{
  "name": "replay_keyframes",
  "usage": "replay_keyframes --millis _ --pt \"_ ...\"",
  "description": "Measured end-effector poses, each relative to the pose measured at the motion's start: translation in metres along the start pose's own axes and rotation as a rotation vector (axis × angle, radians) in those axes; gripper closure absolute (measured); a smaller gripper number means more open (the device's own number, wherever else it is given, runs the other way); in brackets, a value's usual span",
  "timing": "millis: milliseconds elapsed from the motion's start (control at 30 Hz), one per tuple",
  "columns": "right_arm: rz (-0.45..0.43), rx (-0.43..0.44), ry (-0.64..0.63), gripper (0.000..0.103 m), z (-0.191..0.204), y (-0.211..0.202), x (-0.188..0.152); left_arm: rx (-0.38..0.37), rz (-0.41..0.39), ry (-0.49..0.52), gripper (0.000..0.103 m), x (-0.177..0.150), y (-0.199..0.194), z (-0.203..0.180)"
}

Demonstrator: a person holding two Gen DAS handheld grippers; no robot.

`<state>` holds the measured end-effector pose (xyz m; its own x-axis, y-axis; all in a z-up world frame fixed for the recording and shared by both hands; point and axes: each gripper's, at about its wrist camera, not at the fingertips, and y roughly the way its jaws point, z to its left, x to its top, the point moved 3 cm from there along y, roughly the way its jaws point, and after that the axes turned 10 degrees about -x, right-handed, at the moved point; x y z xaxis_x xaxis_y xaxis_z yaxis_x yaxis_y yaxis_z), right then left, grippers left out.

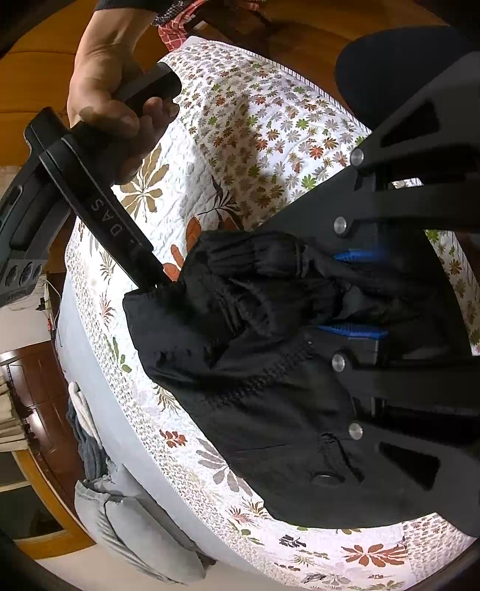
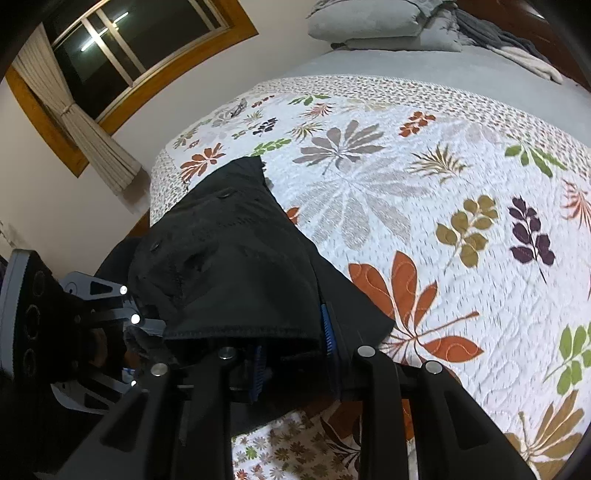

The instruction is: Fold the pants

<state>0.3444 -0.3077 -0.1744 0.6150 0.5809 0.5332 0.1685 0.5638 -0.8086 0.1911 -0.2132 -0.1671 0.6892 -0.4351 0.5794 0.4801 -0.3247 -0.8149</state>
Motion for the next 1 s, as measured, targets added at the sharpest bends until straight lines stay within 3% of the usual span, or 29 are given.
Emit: replay_keyframes --millis 533,633,700,833,933,1000 --pt "-0.023 -0.087 0.118 0.072 -0.010 -0.022 -0.021 -0.088 0.013 -0.052 0.062 -0.002 0.007 0.004" --pt "-0.033 -0.118 0.139 0.072 -0.009 -0.033 -0.026 -0.163 -0.002 -0.089 0.053 -0.004 0.003 0.009" --pt "-0.047 -0.135 0.170 0.072 -0.009 -0.042 -0.030 -0.264 -0.030 -0.151 0.039 -0.006 -0.006 0.017" --pt "-0.093 -0.151 0.215 0.072 -0.007 -0.057 -0.034 -0.442 -0.143 -0.330 0.026 -0.011 -0.040 0.049" --pt "-0.144 -0.151 0.251 0.072 -0.003 -0.067 -0.033 -0.490 -0.209 -0.396 0.020 -0.017 -0.065 0.074" --pt "-0.184 -0.148 0.273 0.072 0.002 -0.073 -0.030 -0.470 -0.256 -0.426 0.016 -0.024 -0.082 0.096"
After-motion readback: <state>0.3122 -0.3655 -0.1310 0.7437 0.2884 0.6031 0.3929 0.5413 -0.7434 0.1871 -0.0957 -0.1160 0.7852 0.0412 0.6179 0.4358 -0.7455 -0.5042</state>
